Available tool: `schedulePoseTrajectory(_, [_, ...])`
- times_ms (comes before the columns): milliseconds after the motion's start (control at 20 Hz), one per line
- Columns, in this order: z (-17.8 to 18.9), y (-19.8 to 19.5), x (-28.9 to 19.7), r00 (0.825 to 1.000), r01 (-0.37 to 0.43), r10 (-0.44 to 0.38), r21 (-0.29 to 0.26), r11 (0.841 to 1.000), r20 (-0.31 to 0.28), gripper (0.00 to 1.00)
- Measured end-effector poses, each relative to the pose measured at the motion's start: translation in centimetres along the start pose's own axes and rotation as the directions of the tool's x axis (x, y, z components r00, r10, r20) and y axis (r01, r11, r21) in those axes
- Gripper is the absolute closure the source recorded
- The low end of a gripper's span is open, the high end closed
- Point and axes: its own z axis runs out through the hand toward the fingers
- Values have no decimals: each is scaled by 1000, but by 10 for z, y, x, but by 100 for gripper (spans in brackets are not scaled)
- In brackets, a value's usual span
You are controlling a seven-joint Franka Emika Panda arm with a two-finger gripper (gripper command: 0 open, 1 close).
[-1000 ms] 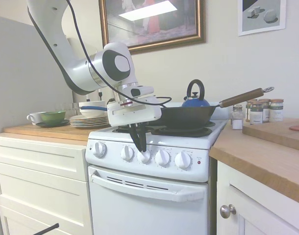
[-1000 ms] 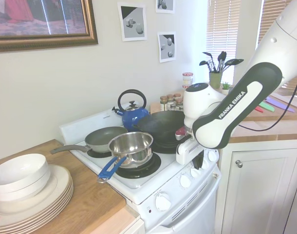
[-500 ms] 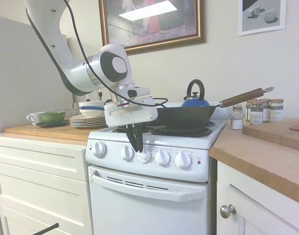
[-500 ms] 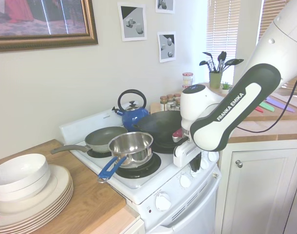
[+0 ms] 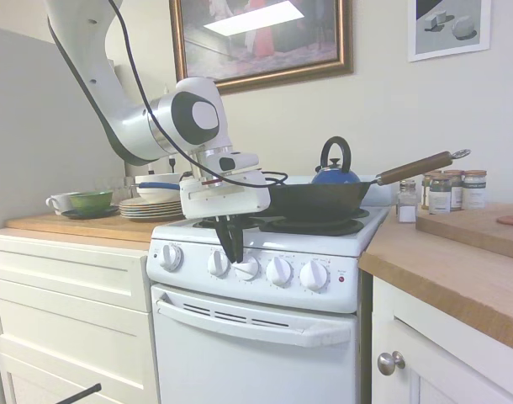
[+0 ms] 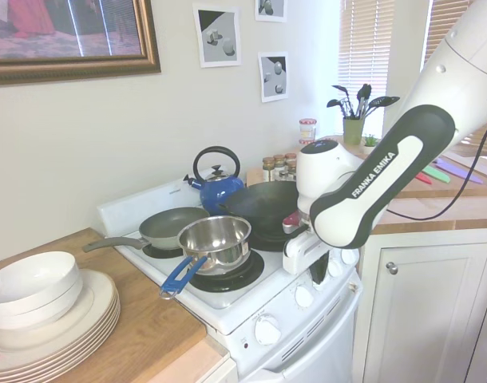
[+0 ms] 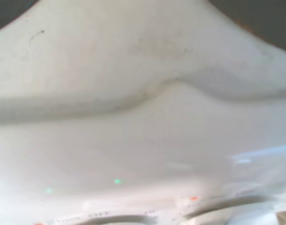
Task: Turn on the stove on the top left
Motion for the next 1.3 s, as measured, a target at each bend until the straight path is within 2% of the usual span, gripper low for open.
schedulePoseTrajectory(400, [23,3,-3,1000,-3,4,-19,1000,26,100])
schedulePoseTrajectory(800, [27,3,-6,1000,1,-1,-41,999,0,100])
schedulePoseTrajectory(1300, [-24,23,-14,1000,27,-28,78,997,10,100])
